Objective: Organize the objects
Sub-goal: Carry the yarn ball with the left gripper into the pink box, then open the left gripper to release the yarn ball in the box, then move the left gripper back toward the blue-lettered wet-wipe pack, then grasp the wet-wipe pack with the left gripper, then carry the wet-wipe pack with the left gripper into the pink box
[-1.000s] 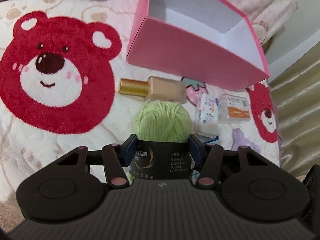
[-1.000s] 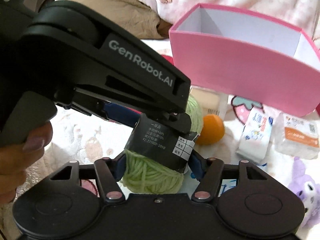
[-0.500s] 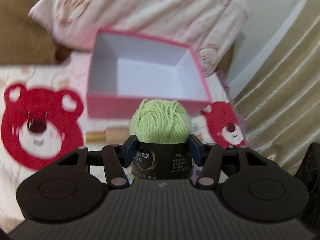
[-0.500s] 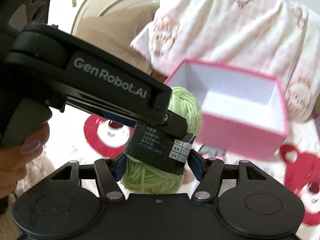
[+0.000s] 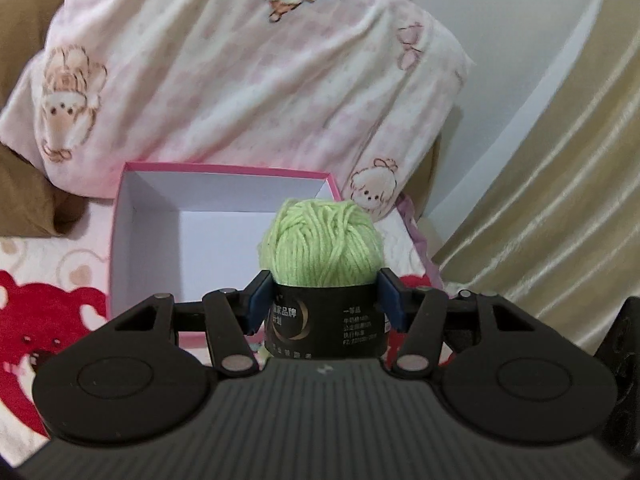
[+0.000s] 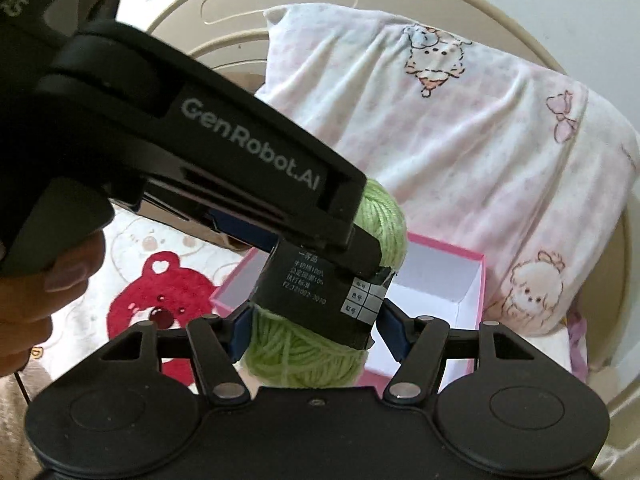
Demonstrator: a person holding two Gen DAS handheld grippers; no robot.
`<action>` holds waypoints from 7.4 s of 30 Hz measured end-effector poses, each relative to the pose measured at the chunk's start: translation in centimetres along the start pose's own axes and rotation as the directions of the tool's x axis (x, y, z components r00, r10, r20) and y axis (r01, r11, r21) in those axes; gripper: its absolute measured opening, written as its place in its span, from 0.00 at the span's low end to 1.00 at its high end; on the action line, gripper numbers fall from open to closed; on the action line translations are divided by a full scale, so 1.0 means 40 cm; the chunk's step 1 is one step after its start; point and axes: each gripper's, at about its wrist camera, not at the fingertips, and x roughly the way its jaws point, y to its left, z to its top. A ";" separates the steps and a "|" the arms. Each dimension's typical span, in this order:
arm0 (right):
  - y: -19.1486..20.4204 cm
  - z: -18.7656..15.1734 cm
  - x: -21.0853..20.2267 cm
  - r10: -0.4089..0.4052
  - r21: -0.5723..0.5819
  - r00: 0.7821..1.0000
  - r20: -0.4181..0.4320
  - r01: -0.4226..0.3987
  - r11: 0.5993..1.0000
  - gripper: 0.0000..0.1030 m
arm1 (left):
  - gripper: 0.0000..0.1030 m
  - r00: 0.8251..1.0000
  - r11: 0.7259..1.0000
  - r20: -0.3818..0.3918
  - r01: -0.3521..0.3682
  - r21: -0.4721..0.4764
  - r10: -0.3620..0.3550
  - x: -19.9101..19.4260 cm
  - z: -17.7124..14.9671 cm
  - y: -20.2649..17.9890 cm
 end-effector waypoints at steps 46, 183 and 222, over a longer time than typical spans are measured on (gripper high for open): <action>-0.235 -0.095 0.390 -0.111 0.056 0.968 -0.226 0.127 0.990 0.32 | 0.45 0.992 0.998 -0.121 0.022 -0.061 -0.029 0.602 0.063 0.093; 0.019 -0.420 0.245 0.235 0.215 0.804 -0.545 -0.137 0.967 0.58 | 0.31 0.935 0.959 -0.342 -0.174 -0.224 0.090 0.205 -0.564 0.272; -0.017 -0.026 -0.036 0.122 0.175 0.992 -0.029 -0.115 0.978 0.73 | 0.30 0.993 0.998 0.102 -0.049 -0.024 0.052 -0.142 -0.179 0.092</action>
